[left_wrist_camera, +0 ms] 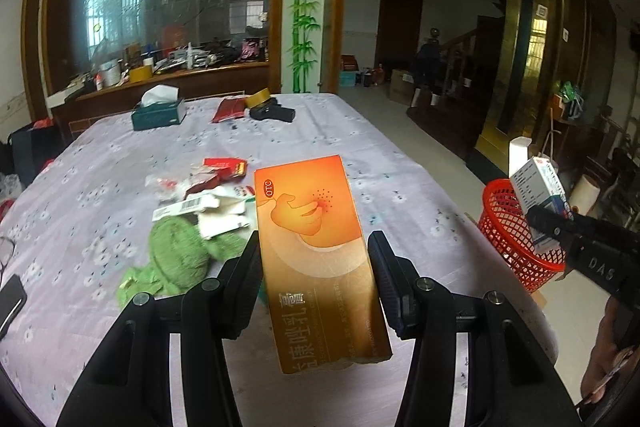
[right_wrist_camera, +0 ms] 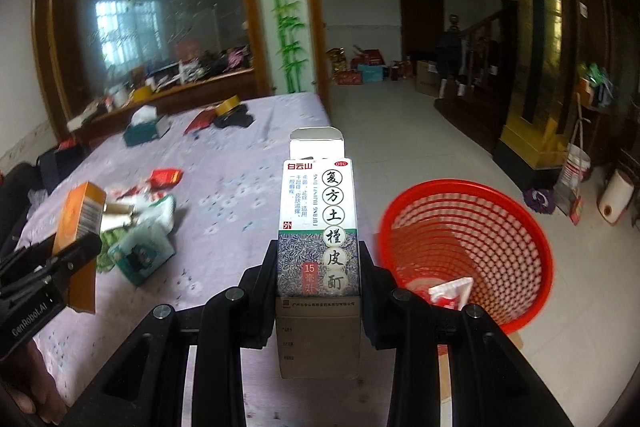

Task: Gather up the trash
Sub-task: 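Carry both boxes to the red wastebasket and open both tools over it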

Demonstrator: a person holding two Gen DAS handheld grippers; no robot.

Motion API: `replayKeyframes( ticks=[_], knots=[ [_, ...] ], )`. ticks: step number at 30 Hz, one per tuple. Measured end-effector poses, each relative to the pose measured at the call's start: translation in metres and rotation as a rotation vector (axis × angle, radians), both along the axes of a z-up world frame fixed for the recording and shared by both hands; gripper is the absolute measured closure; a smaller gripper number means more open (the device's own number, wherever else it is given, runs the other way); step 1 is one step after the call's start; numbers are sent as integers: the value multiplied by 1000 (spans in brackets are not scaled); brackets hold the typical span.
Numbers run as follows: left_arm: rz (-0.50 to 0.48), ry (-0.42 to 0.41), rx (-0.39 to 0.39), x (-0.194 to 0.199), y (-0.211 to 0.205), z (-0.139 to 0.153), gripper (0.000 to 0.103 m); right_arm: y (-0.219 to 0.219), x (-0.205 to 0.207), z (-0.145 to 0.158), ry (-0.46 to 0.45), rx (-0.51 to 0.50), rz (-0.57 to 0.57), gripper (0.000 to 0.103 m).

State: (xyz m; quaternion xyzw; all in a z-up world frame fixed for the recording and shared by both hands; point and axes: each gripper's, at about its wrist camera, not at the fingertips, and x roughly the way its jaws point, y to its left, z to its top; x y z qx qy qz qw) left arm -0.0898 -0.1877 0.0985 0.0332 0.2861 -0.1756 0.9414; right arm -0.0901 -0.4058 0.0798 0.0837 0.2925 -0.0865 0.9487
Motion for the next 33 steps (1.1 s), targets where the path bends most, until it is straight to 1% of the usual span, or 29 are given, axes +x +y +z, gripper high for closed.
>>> replayKeyframes(
  ticks=[6, 14, 18, 23, 27, 33],
  knots=[
    [-4, -12, 26, 1, -12, -1, 53, -6, -8, 7, -14, 3, -5, 67],
    [-40, -11, 55, 2, -35, -2, 53, -18, -5, 4, -5, 28, -10, 67],
    [-63, -12, 67, 3, -51, -1, 53, -31, -3, 2, 2, 51, -25, 67],
    [-108, 3, 73, 6, -75, 2, 53, -58, -8, 0, -5, 86, -56, 66],
    [-184, 35, 47, 9, -103, 10, 53, -95, -14, 2, -20, 142, -104, 66],
    [-328, 139, -39, 22, -157, 16, 53, -149, -18, 2, -33, 229, -155, 66]
  ],
)
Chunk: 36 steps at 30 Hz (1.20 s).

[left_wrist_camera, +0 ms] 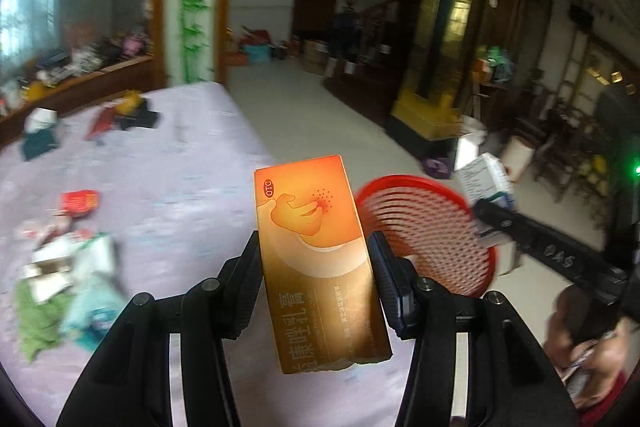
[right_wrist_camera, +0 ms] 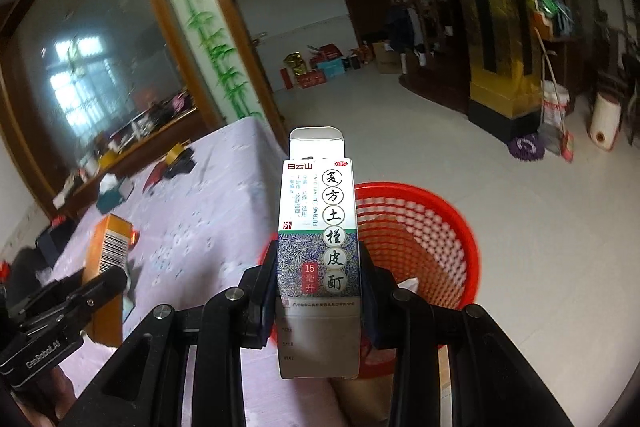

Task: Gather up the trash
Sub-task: 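Carry both boxes to the red wastebasket and open both tools over it, then return both tools to the table toward the green towel and tissue pack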

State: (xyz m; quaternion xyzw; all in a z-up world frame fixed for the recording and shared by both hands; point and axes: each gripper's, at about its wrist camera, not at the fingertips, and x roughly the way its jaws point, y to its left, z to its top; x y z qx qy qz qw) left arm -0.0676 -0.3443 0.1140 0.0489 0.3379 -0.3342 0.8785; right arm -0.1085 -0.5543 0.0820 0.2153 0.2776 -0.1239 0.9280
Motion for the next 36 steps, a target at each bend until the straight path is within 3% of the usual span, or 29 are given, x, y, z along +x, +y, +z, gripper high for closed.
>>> replayKeyframes(
  ticks=[12, 13, 15, 18, 23, 32, 36],
  knots=[
    [-105, 107, -2, 25, -99, -31, 52, -57, 14, -23, 56, 92, -19, 65],
    [-113, 118, -3, 28, -103, -34, 50, -61, 15, -25, 62, 88, -23, 60],
    [-118, 139, -2, 31, -108, -37, 37, -66, 17, -27, 75, 86, -35, 45],
    [-110, 138, -3, 34, -109, -39, 37, -70, 18, -28, 70, 89, -32, 43],
    [-90, 141, 5, 38, -98, -35, 37, -74, 16, -28, 68, 101, -38, 43],
    [10, -12, 12, 12, -32, -13, 29, -47, 10, -10, 67, 45, 39, 43],
    [56, -28, 11, 3, 1, -11, 28, -21, 8, -5, 44, 10, 86, 43]
  ],
)
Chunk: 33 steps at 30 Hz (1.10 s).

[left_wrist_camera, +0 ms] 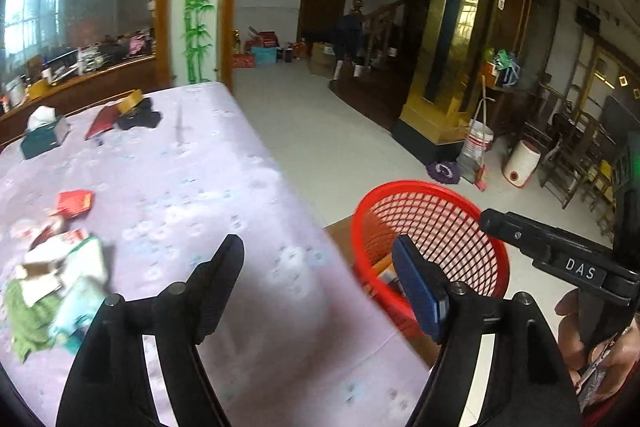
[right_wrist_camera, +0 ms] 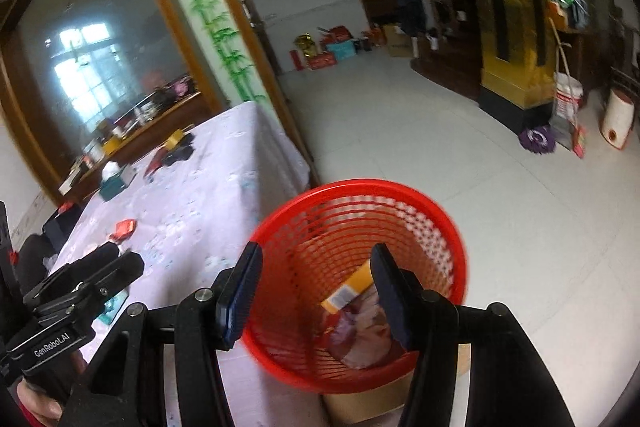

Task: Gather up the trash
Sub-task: 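Return both tools to the table toward the green towel and tissue pack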

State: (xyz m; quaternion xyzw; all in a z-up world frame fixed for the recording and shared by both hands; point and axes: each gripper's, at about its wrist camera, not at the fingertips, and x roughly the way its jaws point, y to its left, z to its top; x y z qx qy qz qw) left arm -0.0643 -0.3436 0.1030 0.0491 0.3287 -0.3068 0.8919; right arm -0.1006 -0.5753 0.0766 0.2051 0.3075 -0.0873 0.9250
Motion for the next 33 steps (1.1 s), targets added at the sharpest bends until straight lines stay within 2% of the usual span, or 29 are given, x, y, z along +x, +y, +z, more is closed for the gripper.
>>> replayKeyframes(
  ticks=[11, 16, 25, 30, 33],
  knots=[
    [46, 6, 0, -11, 79, -5, 28, 72, 8, 3, -18, -8, 90, 43],
    [93, 31, -21, -12, 123, -12, 28, 110, 20, 0, 5, -10, 138, 42],
    [264, 81, -37, -12, 228, -32, 28, 187, 54, -23, 94, 18, 274, 41],
    [384, 127, -76, -3, 289, -41, 28, 226, 74, -37, 149, 50, 371, 41],
    [437, 124, -74, 1, 310, -40, 28, 244, 86, -41, 176, 81, 420, 41]
  ],
)
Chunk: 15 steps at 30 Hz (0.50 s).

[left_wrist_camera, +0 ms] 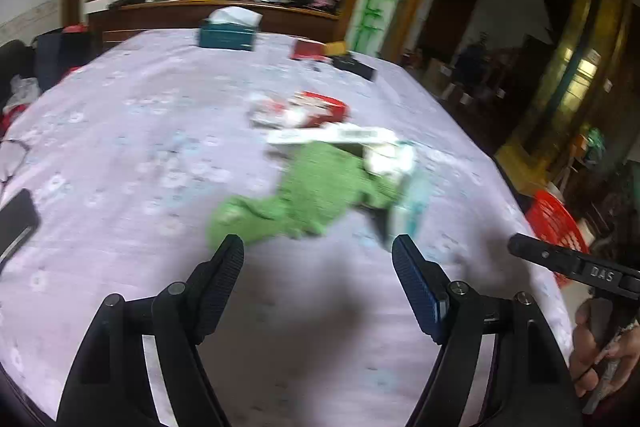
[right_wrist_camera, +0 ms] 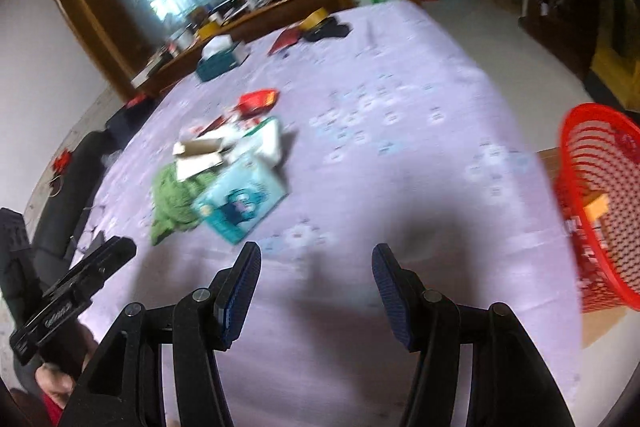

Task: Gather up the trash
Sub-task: 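Return both tools to the table toward the green towel and tissue pack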

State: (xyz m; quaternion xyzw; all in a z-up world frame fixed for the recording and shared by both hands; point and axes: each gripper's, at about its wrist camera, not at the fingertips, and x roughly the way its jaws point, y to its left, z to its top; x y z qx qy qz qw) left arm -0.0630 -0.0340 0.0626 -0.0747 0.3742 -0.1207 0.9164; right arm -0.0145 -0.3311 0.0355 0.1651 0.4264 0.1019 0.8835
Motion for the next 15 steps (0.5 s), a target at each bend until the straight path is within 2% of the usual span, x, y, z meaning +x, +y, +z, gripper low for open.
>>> replayKeyframes(
  ticks=[4, 7, 12, 15],
  knots=[
    [55, -8, -7, 8, 25, 5, 28, 24, 19, 0, 17, -14, 41, 40],
    [57, 13, -16, 23, 32, 7, 28, 44, 40, -2, 43, 4, 70, 38],
    [75, 0, -37, 27, 44, 11, 28, 78, 69, -4, 69, -13, 64, 32],
    [83, -3, -30, 31, 46, 10, 28, 99, 76, -2, 49, -97, 59, 30]
  ],
)
